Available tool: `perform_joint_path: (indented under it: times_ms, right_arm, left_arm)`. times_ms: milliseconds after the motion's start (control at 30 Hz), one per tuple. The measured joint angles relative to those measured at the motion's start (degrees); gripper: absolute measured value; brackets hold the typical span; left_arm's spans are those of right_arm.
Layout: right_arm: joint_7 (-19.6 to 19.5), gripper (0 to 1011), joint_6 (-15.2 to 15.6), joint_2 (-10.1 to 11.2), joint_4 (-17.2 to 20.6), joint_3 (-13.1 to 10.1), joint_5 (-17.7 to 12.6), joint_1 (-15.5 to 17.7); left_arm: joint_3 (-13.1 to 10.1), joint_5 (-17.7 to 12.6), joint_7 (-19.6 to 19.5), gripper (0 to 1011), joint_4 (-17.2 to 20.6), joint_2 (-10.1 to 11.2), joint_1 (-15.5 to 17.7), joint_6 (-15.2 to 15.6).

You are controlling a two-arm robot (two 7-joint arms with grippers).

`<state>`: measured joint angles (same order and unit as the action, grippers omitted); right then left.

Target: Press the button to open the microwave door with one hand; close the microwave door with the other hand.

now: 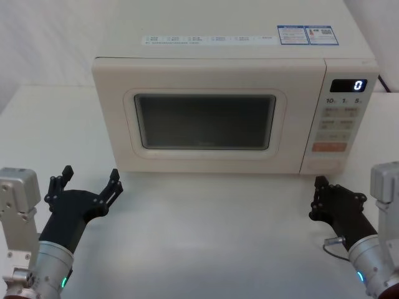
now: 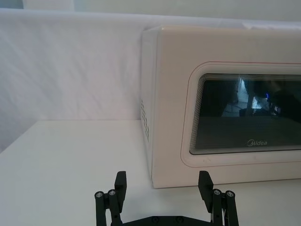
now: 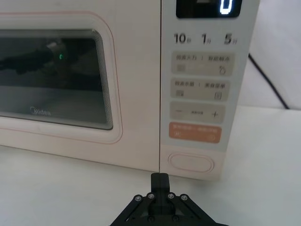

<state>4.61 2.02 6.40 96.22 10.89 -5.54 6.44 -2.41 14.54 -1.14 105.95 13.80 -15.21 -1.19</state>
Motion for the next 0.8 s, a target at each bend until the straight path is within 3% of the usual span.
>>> perform_joint_path:
  times_ms: [800]
  right_arm:
    - [1.0,0,1.6,-2.5,-6.8,-2.1,-0.4,-5.2]
  left_arm:
    - [0.0,0.0,0.0,1001,0.0,0.0,0.0,0.0]
